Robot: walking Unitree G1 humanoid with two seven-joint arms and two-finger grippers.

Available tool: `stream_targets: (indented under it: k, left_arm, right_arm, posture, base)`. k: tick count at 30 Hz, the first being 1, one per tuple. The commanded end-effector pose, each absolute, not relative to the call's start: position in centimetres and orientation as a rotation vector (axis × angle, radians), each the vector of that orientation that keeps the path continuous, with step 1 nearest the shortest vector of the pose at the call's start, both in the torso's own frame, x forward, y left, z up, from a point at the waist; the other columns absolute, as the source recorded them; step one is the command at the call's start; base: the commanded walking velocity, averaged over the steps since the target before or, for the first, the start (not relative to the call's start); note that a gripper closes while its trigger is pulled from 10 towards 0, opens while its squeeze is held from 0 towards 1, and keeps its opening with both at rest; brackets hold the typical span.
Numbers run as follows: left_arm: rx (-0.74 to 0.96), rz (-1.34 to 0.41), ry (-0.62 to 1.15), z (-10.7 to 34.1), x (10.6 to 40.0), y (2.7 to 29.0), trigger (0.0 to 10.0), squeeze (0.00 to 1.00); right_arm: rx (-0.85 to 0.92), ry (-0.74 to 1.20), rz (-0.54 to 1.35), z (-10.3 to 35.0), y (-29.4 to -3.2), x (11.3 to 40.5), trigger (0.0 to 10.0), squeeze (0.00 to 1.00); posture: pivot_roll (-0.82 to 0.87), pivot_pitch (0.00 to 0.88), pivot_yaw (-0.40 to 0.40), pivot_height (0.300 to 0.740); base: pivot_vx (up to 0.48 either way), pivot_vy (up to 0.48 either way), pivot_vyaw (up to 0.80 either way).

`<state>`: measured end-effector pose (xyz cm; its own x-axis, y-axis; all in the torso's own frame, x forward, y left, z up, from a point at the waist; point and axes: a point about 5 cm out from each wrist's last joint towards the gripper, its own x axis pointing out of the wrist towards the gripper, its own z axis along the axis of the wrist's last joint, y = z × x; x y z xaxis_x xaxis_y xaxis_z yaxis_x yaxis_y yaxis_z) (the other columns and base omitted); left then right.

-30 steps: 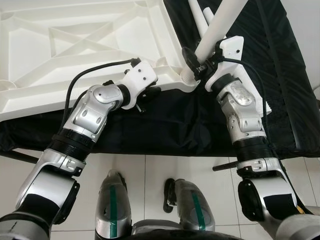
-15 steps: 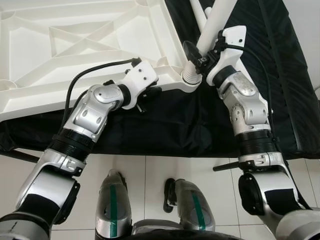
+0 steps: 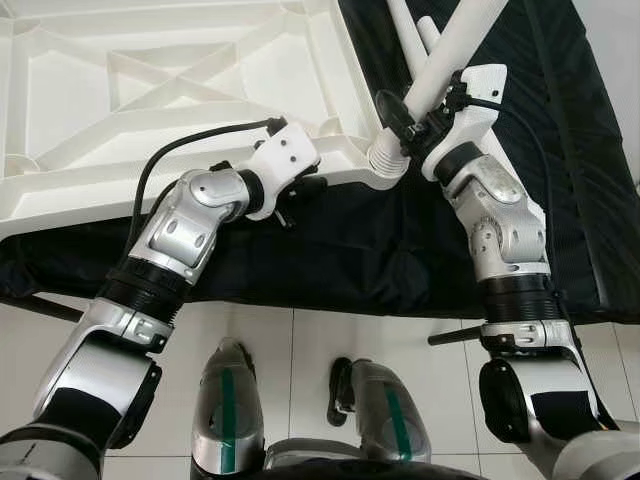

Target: Building children table

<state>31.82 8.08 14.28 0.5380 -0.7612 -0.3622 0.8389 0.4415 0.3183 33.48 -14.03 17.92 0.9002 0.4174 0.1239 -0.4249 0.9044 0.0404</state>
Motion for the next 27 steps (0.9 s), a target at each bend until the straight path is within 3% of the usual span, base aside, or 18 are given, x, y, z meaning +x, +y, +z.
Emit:
stream_targets:
  k: [1,16,27]
  left_arm:
    - [0.531,-0.985,0.048,16.8,32.3,7.6,10.0,0.00]
    - [0.530,-0.975,0.048,16.9,32.1,8.0,10.0,0.00]
    - [0.531,-0.976,0.046,17.0,32.3,8.0,10.0,0.00]
  right_arm:
    - [0.021,-0.041,0.394,16.0,-15.3,33.1,10.0,0.00]
    - [-0.008,-0.018,0.373,12.7,-14.9,30.8,10.0,0.00]
    - [-0.251,-0.072,0.453,12.7,-14.2,30.6,10.0,0.00]
  posture:
    - [0.06,0.069,-0.052,0.740]
    - [0.07,0.088,-0.051,0.740]
    - [0.07,0.091,-0.048,0.740]
  base:
    - [0.000,0.000,0.00]
    - [0.000,0.000,0.00]
    - [0.000,0.000,0.00]
